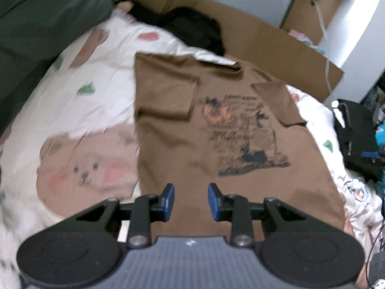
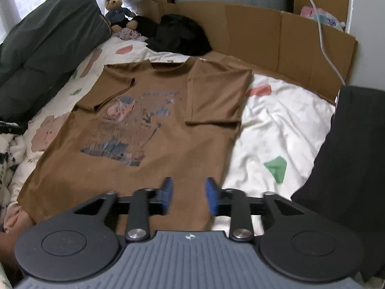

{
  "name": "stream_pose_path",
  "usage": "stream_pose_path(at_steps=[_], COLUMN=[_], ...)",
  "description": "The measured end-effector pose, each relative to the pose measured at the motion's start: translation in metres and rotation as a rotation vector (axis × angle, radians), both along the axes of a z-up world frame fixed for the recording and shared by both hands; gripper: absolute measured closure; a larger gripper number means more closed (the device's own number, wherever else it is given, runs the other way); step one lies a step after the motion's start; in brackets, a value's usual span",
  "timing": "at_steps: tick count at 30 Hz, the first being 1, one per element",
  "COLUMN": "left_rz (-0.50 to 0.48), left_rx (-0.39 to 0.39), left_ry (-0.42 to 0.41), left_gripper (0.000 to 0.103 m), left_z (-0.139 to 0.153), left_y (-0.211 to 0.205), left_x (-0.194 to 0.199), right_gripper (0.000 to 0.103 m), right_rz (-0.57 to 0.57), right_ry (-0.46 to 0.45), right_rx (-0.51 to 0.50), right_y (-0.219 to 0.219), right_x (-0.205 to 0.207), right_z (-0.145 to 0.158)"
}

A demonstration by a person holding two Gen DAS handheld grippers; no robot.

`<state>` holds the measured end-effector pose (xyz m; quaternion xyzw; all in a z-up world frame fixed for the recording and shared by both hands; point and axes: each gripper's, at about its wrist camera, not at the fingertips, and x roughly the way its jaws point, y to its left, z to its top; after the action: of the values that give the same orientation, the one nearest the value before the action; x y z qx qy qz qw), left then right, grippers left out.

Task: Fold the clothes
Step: 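Move both open tools down to the shirt's hem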

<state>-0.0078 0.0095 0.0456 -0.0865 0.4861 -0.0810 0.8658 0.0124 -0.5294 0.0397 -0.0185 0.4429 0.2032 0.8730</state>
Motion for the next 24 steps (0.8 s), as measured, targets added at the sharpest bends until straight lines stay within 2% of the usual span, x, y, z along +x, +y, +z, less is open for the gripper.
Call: stream_pose_path(at_steps=[3,6,8,13,16,18,24], left_rz=[0.052,0.033,0.054,0.138,0.151,0.179,0.232], left_rx=[0.001,0.04,0.06,0.059,0.057,0.054,-0.001], left_ry=[0.07,0.117,0.15,0.238,0.284,0.306,0.354], left_gripper=[0.076,0.076,0.076,0.076,0.072,0.067,0.065], left_z=[-0.018,-0.029,-0.035,-0.052,-0.062,-0.067,-0.082], left_y=[0.007,0.007,0.011,0.025,0.03,0.034,0.042], left_x=[-0.014,-0.026,-0.033,-0.048,-0.056,-0.063,-0.076], right_gripper=[0.063,0.063,0.063,0.063,0.063,0.063,0.063], right_rz=[0.034,0.051,0.048,0.061,0.077,0.063,0.039], right_ry=[0.019,0.071,0.101,0.177,0.246,0.274,0.351], right_rx=[-0.022,-0.025,-0.033,-0.042,-0.044,-0.051,-0.068], right_y=[0.001,-0.003,-0.006,-0.011,-0.012,-0.013,-0.014], right_x=[-0.012,-0.022,-0.027,-0.037,-0.04,-0.041,-0.049], right_z=[-0.006,-0.015,-0.023,-0.037,-0.053,-0.063,-0.081])
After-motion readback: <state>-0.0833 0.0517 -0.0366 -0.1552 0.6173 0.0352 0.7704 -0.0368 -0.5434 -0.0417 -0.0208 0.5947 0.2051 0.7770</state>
